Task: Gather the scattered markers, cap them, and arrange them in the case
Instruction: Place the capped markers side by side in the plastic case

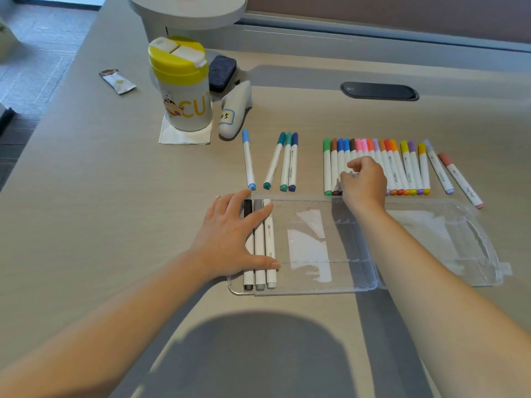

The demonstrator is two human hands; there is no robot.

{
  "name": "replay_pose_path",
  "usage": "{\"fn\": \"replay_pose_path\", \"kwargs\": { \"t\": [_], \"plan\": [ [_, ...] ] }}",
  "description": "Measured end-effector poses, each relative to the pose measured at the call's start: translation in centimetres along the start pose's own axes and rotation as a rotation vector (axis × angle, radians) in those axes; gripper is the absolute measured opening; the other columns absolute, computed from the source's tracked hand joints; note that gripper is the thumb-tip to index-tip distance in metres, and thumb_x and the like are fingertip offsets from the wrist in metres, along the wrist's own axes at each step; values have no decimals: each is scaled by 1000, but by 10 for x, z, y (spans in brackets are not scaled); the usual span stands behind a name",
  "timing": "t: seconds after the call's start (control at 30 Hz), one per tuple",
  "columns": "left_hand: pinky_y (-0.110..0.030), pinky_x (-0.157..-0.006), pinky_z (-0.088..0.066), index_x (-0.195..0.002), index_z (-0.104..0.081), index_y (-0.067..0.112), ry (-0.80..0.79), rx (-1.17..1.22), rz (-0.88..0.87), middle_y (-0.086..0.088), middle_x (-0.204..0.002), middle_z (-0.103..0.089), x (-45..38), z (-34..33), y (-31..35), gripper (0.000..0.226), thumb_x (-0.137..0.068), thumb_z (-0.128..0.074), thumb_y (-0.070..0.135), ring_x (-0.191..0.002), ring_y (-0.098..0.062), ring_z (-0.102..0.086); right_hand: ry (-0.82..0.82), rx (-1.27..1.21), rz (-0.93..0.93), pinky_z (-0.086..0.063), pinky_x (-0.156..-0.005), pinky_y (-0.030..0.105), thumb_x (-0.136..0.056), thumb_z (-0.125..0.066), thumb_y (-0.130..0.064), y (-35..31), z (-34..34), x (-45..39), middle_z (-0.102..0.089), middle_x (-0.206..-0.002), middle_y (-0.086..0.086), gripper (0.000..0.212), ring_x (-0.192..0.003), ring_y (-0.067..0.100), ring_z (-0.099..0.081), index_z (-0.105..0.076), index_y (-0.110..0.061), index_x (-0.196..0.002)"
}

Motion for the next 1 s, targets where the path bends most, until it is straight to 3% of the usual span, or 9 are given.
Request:
{"fn": "replay_pose_path", "kwargs": {
  "t": [0.13,0.2,0.4,0.53,0.6,0.73,0.83,0.93,1.0],
  "plan": [
    [-41,-116,-1,-145,-10,40,25,37,-10,-1,-154,1,-1,-2,-2,124,-34,-7,95,-139,-24,0,-12,75,-42,-40,-80,26,-89,-55,-6,3,-3,-10,-53,-124,12,34,-113,26,-52,-46,-7,-122],
    [-43,-116,-2,-145,-12,40,38,55,-16,-2,-154,-2,0,-3,-2,130,-30,7,98,-139,-24,-1,-25,71,-68,-43,-83,28,-87,-59,-7,1,-4,-14,-52,-126,12,41,-115,26,-53,-43,-8,-125],
    [-40,-115,4,-144,-3,43,28,37,-4,4,-153,7,-1,-4,-3,130,-27,17,94,-137,-19,7,-96,52,-217,-46,-88,31,-83,-66,-14,-6,-6,-22,-55,-125,13,45,-115,28,-54,-45,-5,-121],
    [-39,-115,6,-144,-4,43,22,42,-10,4,-153,6,-1,-5,-3,127,-29,12,95,-139,-20,6,-127,-37,-292,-47,-90,31,-81,-68,-11,-5,-7,-24,-54,-128,13,50,-116,27,-54,-46,-6,-126],
    [-39,-115,7,-144,-4,43,13,52,-8,3,-154,6,-1,-4,-3,125,-31,-2,97,-140,-20,6,-126,-119,-291,-47,-90,32,-83,-65,-6,-5,-6,-22,-51,-133,11,53,-118,26,-52,-42,-10,-131],
    [-39,-116,5,-144,-6,43,25,56,3,5,-153,5,0,-3,-2,114,-39,-11,88,-140,-20,5,-186,-308,-165,-47,-82,27,-86,-55,5,-18,7,-6,-52,-121,2,59,-112,15,-52,-32,-15,-137],
    [-40,-116,4,-144,-6,43,11,59,5,5,-153,5,0,-2,-2,114,-40,-12,87,-140,-21,4,-353,-519,-157,-55,-73,30,-86,-53,6,-34,14,15,-56,-113,11,41,-105,24,-60,-40,-12,-121],
    [-42,-116,3,-144,-5,43,8,46,13,3,-153,5,1,-1,-2,113,-40,-11,87,-141,-22,4,-583,-606,-183,-57,-69,33,-93,-47,-5,-44,14,40,-60,-81,9,5,-75,22,-64,-50,-8,-90],
    [-44,-115,4,-144,-5,43,12,30,18,2,-154,4,4,0,-3,112,-41,-10,87,-141,-24,5,-729,-576,-187,-58,-60,24,-93,-47,-10,-42,12,55,-60,-75,7,13,-66,16,-61,-56,-8,-84]
  ]
}}
Point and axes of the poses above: each hand's wrist, its own x-axis away from the middle knuckle, its own z-axis out of the back of the hand, y = z × x, the point moved 2 cm from there along -x, towards the middle knuckle
